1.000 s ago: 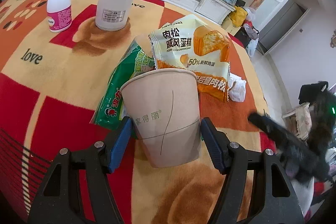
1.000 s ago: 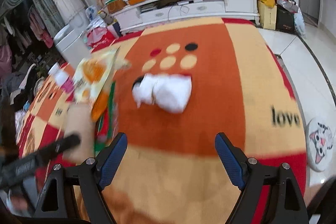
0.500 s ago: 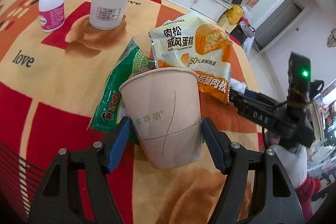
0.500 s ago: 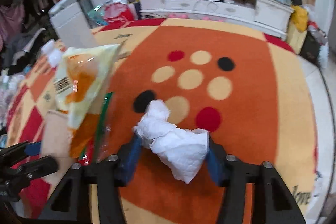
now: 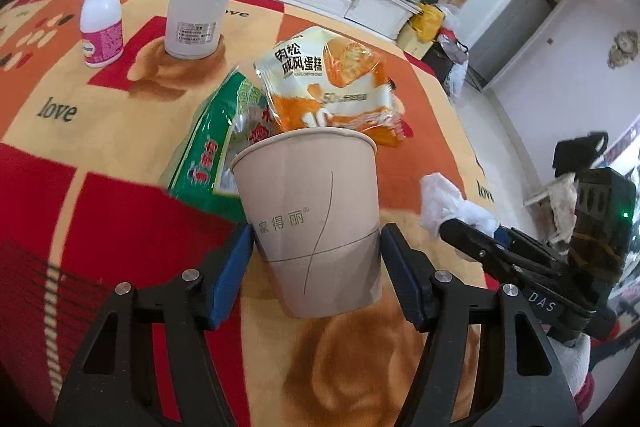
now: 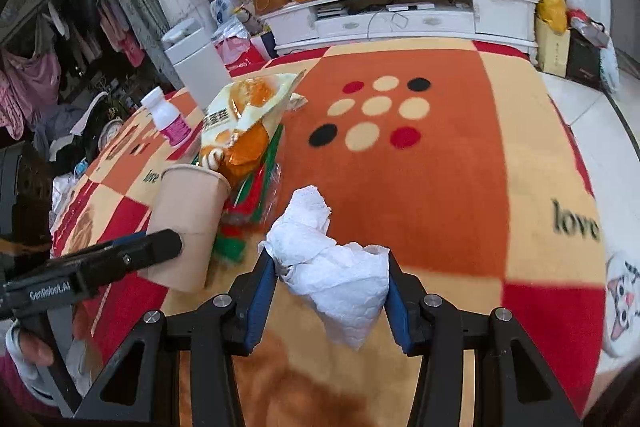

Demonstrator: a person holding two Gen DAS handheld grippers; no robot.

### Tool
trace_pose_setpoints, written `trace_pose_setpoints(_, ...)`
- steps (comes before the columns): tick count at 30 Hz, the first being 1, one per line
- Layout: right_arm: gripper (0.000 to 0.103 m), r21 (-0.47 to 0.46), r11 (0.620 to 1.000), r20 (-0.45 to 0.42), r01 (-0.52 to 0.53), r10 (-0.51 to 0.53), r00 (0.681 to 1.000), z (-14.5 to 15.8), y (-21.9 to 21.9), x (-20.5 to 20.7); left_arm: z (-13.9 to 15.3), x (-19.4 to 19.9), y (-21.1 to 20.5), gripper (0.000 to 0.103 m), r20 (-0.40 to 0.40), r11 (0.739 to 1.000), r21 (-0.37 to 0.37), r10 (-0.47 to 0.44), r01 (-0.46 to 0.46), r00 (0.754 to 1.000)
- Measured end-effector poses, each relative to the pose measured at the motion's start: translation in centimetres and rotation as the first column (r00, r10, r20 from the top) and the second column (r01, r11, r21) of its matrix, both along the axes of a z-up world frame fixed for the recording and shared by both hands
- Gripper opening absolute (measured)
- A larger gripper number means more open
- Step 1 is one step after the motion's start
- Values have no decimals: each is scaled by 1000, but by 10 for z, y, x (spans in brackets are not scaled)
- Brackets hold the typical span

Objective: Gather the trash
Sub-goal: 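Lift and carry the paper cup and tissue over the black bin with both tools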

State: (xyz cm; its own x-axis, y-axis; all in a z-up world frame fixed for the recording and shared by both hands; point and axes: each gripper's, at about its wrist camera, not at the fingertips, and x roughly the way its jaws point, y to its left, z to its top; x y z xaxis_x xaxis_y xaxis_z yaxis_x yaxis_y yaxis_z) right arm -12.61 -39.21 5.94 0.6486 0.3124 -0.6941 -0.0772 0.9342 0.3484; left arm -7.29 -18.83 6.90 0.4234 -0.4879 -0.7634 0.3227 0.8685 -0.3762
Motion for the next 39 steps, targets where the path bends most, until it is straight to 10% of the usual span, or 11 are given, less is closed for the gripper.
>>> trace_pose_setpoints(39,49,82,955,-7,284,-284,959,-8,-72,-161,11,-119,-111,64,95,959,123,-267,255,959)
